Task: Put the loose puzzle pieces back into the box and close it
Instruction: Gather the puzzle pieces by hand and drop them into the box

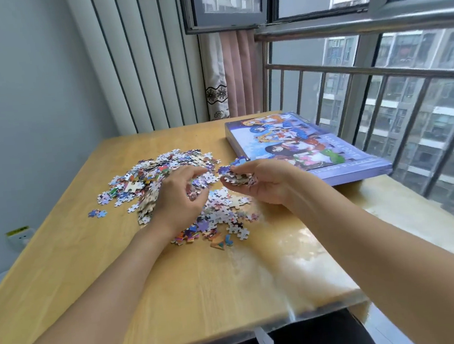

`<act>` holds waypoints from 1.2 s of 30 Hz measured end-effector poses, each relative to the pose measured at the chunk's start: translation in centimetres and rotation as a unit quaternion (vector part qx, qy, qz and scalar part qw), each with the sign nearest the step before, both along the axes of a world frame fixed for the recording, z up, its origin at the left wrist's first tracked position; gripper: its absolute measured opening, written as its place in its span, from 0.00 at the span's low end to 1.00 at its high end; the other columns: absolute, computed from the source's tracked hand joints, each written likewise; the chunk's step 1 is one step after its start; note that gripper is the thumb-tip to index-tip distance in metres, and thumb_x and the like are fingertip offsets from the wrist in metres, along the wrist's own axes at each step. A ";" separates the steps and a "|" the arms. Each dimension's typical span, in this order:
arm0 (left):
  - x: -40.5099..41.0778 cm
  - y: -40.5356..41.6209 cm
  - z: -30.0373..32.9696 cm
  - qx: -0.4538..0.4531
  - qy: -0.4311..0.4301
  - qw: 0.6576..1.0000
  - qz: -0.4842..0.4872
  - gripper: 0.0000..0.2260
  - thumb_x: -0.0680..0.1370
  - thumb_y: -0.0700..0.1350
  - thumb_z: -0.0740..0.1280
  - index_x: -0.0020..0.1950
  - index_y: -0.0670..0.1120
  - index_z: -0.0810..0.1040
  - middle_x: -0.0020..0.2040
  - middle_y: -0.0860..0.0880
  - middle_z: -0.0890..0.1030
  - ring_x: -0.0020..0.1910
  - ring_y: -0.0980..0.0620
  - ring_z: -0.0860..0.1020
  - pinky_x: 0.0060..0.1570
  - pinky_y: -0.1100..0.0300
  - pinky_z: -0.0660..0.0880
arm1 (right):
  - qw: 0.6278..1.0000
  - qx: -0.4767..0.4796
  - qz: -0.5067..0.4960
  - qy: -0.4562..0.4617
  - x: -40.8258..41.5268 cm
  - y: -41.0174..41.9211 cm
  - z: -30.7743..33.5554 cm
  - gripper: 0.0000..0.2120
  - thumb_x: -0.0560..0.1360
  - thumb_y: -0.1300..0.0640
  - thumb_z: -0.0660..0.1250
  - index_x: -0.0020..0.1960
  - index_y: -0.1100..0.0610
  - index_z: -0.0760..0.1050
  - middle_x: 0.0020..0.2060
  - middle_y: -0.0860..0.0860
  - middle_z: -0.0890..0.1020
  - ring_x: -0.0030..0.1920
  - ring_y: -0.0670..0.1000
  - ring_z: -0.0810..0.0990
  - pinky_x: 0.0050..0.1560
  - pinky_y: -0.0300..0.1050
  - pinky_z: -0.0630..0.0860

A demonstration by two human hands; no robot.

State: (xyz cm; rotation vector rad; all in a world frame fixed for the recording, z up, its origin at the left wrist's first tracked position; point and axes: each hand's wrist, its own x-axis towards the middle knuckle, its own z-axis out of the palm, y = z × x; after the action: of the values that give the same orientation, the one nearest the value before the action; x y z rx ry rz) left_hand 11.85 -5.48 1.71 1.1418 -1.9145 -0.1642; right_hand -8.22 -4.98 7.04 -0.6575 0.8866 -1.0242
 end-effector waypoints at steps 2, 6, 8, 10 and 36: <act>-1.5 -0.2 0.7 0.016 -0.036 0.999 -0.022 0.17 0.75 0.42 0.74 0.63 0.49 0.79 0.58 0.53 0.80 0.56 0.54 0.78 0.59 0.55 0.76 | 1.000 0.000 0.002 0.019 -1.2 -0.1 1.2 0.06 0.80 0.70 0.63 0.56 0.71 0.72 0.55 0.64 0.77 0.54 0.58 0.79 0.46 0.50 0.84; -3.6 -1.0 1.7 0.069 -0.091 0.993 0.028 0.24 0.74 0.44 0.74 0.70 0.47 0.75 0.66 0.48 0.78 0.64 0.49 0.76 0.63 0.56 0.72 | 0.993 -0.011 -0.008 0.117 -1.6 -0.5 2.5 0.05 0.79 0.70 0.64 0.54 0.70 0.71 0.55 0.64 0.78 0.59 0.60 0.79 0.43 0.52 0.85; -3.8 -1.2 2.0 0.083 -0.070 0.992 0.060 0.25 0.72 0.42 0.73 0.69 0.47 0.75 0.65 0.48 0.78 0.63 0.49 0.76 0.60 0.58 0.71 | 0.983 -0.019 -0.044 0.179 -1.5 -0.8 2.5 0.12 0.77 0.71 0.68 0.58 0.70 0.70 0.58 0.65 0.77 0.60 0.62 0.79 0.45 0.53 0.83; -3.8 -1.2 2.2 0.086 -0.061 0.992 0.064 0.26 0.71 0.40 0.72 0.69 0.48 0.75 0.64 0.48 0.78 0.62 0.50 0.76 0.59 0.59 0.71 | 0.983 -0.019 -0.054 0.177 -1.3 -1.0 2.6 0.13 0.76 0.71 0.68 0.58 0.70 0.69 0.61 0.65 0.76 0.61 0.62 0.79 0.47 0.53 0.81; -13.5 -2.7 2.0 0.097 0.049 0.992 -0.071 0.07 0.79 0.48 0.71 0.50 0.46 0.86 0.38 0.54 0.81 0.40 0.53 0.77 0.35 0.62 0.70 | 0.999 -0.041 -0.023 -0.009 -10.3 2.9 5.1 0.18 0.79 0.70 0.63 0.68 0.73 0.67 0.67 0.67 0.74 0.65 0.63 0.78 0.55 0.53 0.81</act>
State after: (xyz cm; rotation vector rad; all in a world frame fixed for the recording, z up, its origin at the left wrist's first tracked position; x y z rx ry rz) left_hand -1.63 -8.16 3.73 1.1015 -1.9221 -0.4846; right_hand -18.55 -2.12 12.11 -0.6983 0.8498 -1.1120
